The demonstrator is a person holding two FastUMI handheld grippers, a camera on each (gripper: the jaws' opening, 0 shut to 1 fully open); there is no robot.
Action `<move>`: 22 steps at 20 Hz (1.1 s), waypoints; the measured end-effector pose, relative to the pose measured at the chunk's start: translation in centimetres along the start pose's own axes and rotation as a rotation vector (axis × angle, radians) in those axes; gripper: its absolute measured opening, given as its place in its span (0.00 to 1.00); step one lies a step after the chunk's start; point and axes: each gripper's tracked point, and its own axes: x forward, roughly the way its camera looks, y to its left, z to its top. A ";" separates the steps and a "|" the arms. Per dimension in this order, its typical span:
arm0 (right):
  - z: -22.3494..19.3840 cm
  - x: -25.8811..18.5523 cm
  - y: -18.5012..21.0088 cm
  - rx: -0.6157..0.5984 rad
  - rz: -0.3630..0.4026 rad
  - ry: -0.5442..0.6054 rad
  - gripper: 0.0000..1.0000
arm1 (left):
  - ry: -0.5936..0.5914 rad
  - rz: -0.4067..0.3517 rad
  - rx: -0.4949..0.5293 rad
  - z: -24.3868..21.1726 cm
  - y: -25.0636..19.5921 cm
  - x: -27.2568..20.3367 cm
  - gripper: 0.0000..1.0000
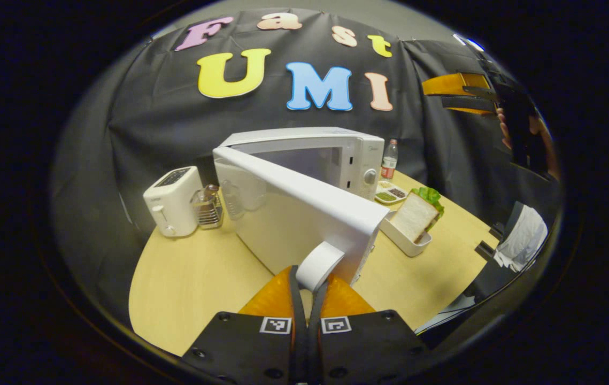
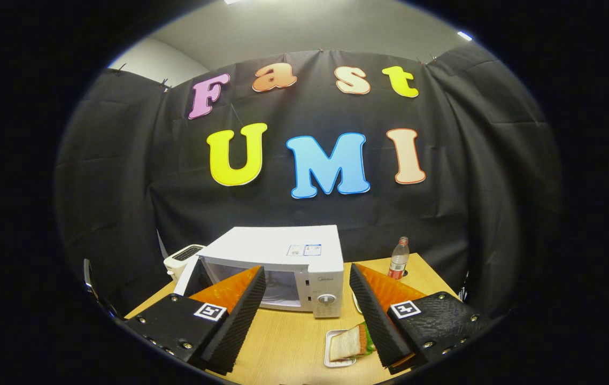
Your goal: Open the microwave oven with the left hand, put the food in, and close the microwave oven.
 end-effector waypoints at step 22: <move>-3.7 0.9 2.8 -0.049 0.028 0.104 0.96 | -0.005 0.075 -0.093 -4.5 14.2 -5.7 0.13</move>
